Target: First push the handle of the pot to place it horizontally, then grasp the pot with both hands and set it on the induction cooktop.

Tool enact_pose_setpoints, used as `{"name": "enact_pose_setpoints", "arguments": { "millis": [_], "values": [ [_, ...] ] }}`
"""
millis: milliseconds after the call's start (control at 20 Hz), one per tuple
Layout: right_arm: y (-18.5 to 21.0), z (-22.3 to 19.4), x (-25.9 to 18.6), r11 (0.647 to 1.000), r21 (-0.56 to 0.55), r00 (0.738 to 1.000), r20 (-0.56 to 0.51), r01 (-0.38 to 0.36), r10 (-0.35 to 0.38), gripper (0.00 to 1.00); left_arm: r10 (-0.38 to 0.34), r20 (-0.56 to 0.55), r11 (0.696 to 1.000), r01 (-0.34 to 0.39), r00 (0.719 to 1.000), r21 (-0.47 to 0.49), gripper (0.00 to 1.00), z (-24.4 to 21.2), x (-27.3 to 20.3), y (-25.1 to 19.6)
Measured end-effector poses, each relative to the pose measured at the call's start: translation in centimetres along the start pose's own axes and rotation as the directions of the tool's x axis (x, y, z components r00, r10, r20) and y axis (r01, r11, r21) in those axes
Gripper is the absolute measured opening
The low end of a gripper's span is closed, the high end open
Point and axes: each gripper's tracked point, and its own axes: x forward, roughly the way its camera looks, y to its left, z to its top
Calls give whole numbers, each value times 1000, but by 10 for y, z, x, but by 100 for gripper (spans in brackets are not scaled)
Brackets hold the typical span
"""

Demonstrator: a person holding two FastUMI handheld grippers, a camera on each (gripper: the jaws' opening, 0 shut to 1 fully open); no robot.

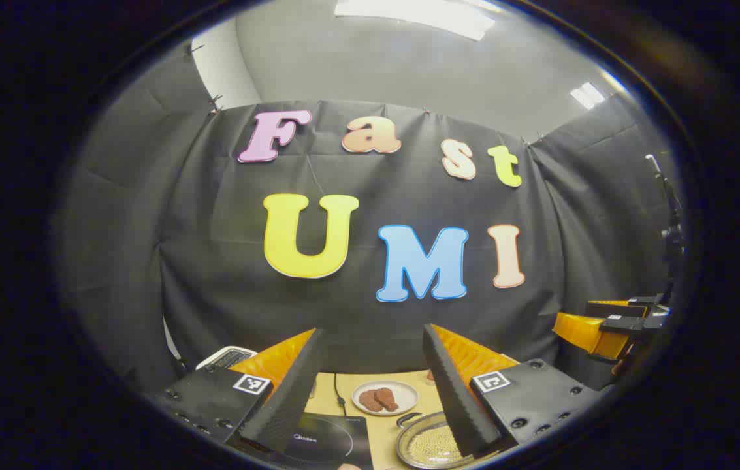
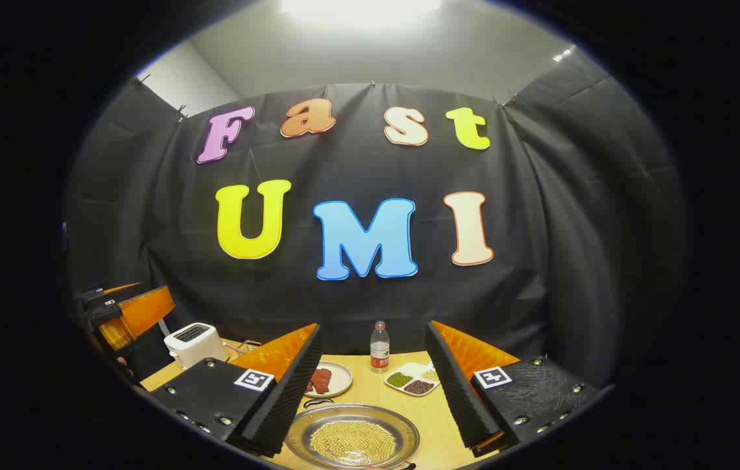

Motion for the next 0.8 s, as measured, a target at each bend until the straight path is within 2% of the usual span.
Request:
{"name": "enact_pose_setpoints", "arguments": {
  "millis": [250,450,550,800],
  "values": [
    [0,1,3,1000,-11,1000,2,-5,5,95,24,-1,1000,-24,1000,-15,99,-1,2,-1],
    [-2,-3,2,1000,-11,1000,-11,-11,11,95,24,-13,999,-25,1000,-25,95,-2,4,-3],
    [-4,-4,2,1000,-8,1000,-13,-13,12,95,24,-9,999,-24,1000,-22,99,0,4,-4],
    [-8,-10,3,1000,-2,1000,-22,-15,15,96,14,6,1000,-13,1000,-9,97,1,1,-11]
  ]
}}
